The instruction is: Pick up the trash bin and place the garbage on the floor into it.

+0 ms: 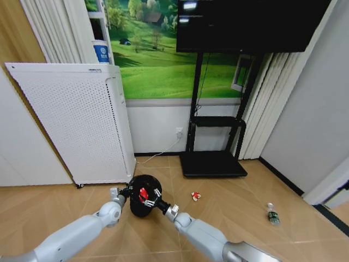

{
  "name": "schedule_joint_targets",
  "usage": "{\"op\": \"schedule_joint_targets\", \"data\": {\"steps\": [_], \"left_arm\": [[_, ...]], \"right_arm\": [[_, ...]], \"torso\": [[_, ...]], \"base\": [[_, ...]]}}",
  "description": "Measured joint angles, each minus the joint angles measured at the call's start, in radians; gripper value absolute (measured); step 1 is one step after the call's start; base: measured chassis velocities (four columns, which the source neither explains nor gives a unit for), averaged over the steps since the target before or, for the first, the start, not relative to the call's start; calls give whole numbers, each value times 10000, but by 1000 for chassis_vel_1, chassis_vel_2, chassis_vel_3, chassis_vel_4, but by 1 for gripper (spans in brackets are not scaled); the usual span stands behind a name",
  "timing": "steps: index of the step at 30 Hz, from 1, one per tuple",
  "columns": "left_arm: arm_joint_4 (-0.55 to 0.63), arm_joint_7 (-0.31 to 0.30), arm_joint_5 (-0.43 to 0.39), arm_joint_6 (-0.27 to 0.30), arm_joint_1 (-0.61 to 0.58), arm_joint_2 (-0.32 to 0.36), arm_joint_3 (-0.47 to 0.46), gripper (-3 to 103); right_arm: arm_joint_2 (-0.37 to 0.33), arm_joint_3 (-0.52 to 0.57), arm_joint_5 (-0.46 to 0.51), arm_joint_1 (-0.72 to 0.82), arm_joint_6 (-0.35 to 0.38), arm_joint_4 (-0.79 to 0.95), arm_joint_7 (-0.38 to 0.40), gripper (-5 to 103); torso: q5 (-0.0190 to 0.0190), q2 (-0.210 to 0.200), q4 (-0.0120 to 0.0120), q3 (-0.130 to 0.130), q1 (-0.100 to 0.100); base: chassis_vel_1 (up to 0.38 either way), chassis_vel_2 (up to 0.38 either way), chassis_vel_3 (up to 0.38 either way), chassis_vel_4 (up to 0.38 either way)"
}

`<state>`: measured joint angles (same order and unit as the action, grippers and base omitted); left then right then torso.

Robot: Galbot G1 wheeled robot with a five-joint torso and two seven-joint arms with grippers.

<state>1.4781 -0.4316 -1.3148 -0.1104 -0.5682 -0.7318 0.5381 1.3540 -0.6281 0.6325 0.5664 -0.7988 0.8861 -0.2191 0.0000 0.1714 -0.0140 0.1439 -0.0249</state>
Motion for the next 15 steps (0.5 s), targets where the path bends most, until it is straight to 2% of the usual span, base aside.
{"op": "schedule_joint_targets", "data": {"steps": [1, 2, 5, 6, 11, 14, 15], "left_arm": [[0, 0, 0, 0, 0, 0, 0, 7], [25, -7, -1, -1, 4, 4, 0, 7], [53, -7, -5, -1, -6, 48, -45, 7], [84, -18, -6, -5, -74, 107, -175, 7], [274, -30, 31, -8, -501, 467, -594, 7], [468, -22, 102, -8, -1100, 735, -1135, 7], [578, -18, 162, -7, -1516, 854, -1525, 7]], "right_arm": [[0, 0, 0, 0, 0, 0, 0, 87], [-20, 40, -21, 16, 1, 37, 41, 92], [-65, 108, -19, 23, 2, 132, 244, 92], [-109, 165, 78, 17, 4, 186, 393, 99], [-355, 341, 432, -92, 10, 100, 540, 100], [-529, 584, 505, -123, 10, -242, 611, 100], [-566, 693, 464, -124, 11, -567, 858, 100]], "torso": [[0, 0, 0, 0, 0], [0, 0, 0, 0, 0], [0, 0, 1, 1, 0], [0, 0, 0, 0, 0], [0, 0, 1, 0, 0], [-1, 0, 2, 0, 0], [0, 0, 1, 0, 0]], "base": [[0, 0, 0, 0], [0, 0, 0, 0], [0, 0, 0, 0], [0, 0, 0, 0], [0, 0, 0, 0], [0, 0, 0, 0], [0, 0, 0, 0]]}}
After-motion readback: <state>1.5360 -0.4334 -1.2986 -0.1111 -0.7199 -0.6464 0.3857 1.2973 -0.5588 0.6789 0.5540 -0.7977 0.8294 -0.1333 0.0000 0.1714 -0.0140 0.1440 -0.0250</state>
